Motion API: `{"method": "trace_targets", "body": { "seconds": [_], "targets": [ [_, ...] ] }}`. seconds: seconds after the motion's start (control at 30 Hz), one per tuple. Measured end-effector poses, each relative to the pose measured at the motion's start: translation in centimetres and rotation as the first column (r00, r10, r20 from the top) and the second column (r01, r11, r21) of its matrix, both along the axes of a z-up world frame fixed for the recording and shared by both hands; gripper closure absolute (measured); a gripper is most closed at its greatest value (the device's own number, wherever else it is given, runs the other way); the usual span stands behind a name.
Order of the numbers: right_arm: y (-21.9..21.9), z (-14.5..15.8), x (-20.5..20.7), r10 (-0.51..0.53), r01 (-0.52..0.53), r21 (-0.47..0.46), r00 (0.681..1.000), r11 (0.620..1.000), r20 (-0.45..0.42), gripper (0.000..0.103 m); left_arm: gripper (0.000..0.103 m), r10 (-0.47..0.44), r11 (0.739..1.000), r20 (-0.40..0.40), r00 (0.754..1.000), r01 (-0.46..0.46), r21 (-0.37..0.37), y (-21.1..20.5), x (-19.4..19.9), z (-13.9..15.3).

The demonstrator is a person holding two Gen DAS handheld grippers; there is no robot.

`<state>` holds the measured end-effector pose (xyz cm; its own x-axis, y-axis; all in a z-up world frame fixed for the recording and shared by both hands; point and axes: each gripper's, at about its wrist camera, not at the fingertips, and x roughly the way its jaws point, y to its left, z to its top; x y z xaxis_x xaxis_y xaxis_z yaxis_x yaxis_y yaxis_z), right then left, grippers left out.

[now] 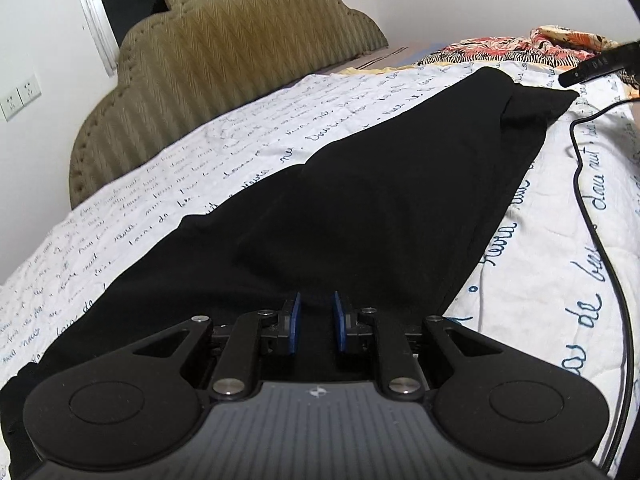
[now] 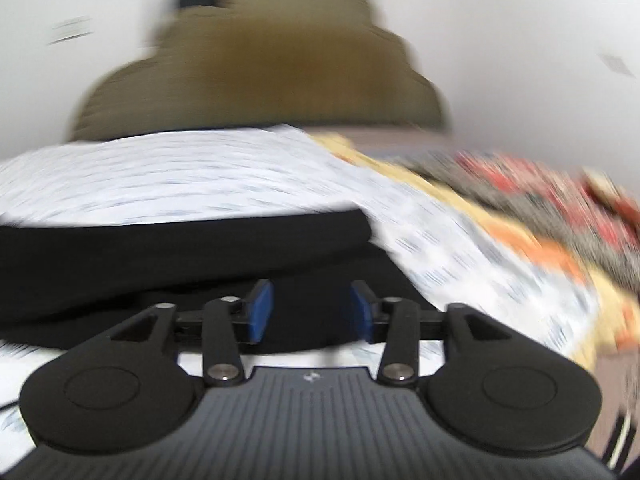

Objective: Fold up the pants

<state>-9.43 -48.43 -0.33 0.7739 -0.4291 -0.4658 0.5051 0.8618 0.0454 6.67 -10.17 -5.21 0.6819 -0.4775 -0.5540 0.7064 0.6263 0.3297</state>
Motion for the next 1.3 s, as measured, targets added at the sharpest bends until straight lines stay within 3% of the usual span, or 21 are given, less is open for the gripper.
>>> {"method": "trace_targets", "body": {
  "seconds": [0.07,0.13,0.2,0.3,0.33,0.4,0.53,0.63,0.73,0.77,0.83,0.9,0.93,0.97,1.03,1.13,1.17,1.2,1.23,1.3],
  "targets": [
    [-3.0,-1.0,-0.7,-0.105,0.1,0.142,0.994,0.985,0.031,0.059,0.087,-0.002,1.0,0.02,1.0,0.002,0.002,-0.1,-0.2,-0.2],
    [-5.6,-2.1,-1.6,-0.183,0.163,0.286,0.982,0.944,0.045,0.059,0.086,-0.004,1.0,0.039,0.999,0.004,0.01,-0.2,-0.4,-0.4],
    [-7.5,-3.3,-2.3,-0.26,0.228,0.372,0.965,0.9,0.038,0.057,0.086,-0.005,1.0,0.049,0.999,0.005,0.017,-0.4,-0.5,-0.5],
    [-8.8,-4.4,-3.0,-0.281,0.203,0.496,0.956,0.844,0.087,0.058,0.087,-0.007,1.0,0.05,0.999,0.006,0.017,-0.5,-0.5,-0.5],
    [-9.3,-4.6,-3.0,-0.282,0.196,0.51,0.955,0.838,0.095,0.063,0.087,-0.007,1.0,0.05,0.999,0.006,0.017,-0.5,-0.5,-0.5],
    [-10.1,-4.7,-2.1,-0.281,0.195,0.51,0.955,0.838,0.097,0.094,0.086,-0.007,1.0,0.05,0.999,0.006,0.017,-0.4,-0.5,-0.5],
    [-10.3,-3.9,-2.5,-0.279,0.204,0.446,0.954,0.872,0.109,0.098,0.086,-0.007,1.0,0.049,0.999,0.006,0.016,-0.5,-0.5,-0.5],
    [-10.1,-3.3,-2.0,-0.275,0.233,0.358,0.959,0.904,0.07,0.097,0.086,-0.007,1.0,0.052,0.999,0.006,0.018,-0.5,-0.5,-0.5],
    [-10.6,-4.0,-1.2,-0.305,0.289,0.356,0.952,0.889,-0.013,0.074,0.086,-0.008,1.0,0.053,0.999,0.007,0.017,-0.4,-0.5,-0.5],
    [-10.1,-3.5,-1.6,-0.372,0.353,0.308,0.928,0.884,0.004,0.064,0.086,-0.008,1.0,0.054,0.999,0.007,0.018,-0.4,-0.5,-0.5],
    [-8.9,-1.7,-2.2,-0.437,0.408,0.215,0.893,0.887,0.108,0.061,0.086,-0.009,1.0,0.058,0.998,0.008,0.022,-0.5,-0.5,-0.6],
    [-8.8,-0.6,-1.2,-0.306,0.25,0.282,0.936,0.926,0.176,0.061,0.086,-0.012,1.0,0.064,0.998,0.01,0.028,-0.5,-0.5,-0.6],
    [-9.2,-0.5,-0.2,-0.239,0.165,0.354,0.954,0.921,0.179,0.061,0.086,-0.012,0.999,0.067,0.998,0.01,0.031,-0.6,-0.5,-0.6],
    [-9.6,-0.9,1.1,-0.193,0.093,0.436,0.962,0.895,0.192,0.061,0.086,-0.013,0.999,0.07,0.997,0.01,0.033,-0.6,-0.5,-0.7],
    [-10.4,-1.8,3.2,-0.178,0.046,0.544,0.965,0.838,0.192,0.061,0.087,-0.013,0.999,0.076,0.997,0.01,0.037,-0.6,-0.7,-0.7],
    [-10.9,-3.2,6.1,-0.195,0.075,0.609,0.972,0.79,0.133,0.058,0.086,-0.014,0.999,0.079,0.997,0.011,0.039,-0.6,-0.9,-0.8],
    [-10.9,-3.5,6.7,-0.191,0.068,0.621,0.972,0.781,0.134,0.062,0.086,-0.014,0.999,0.077,0.997,0.011,0.037,-0.6,-0.8,-0.8],
    [-10.4,-3.4,7.0,-0.182,0.056,0.618,0.973,0.784,0.142,0.084,0.086,-0.014,0.999,0.074,0.997,0.012,0.035,-0.5,-0.8,-0.7],
    [-10.1,-3.0,7.3,-0.174,0.054,0.603,0.974,0.796,0.142,0.094,0.086,-0.014,0.999,0.07,0.997,0.012,0.032,-0.5,-0.7,-0.7],
    [-9.4,-1.7,7.8,-0.144,0.044,0.532,0.979,0.846,0.147,0.096,0.086,-0.014,1.0,0.065,0.998,0.012,0.027,-0.4,-0.6,-0.7]
  ]
}}
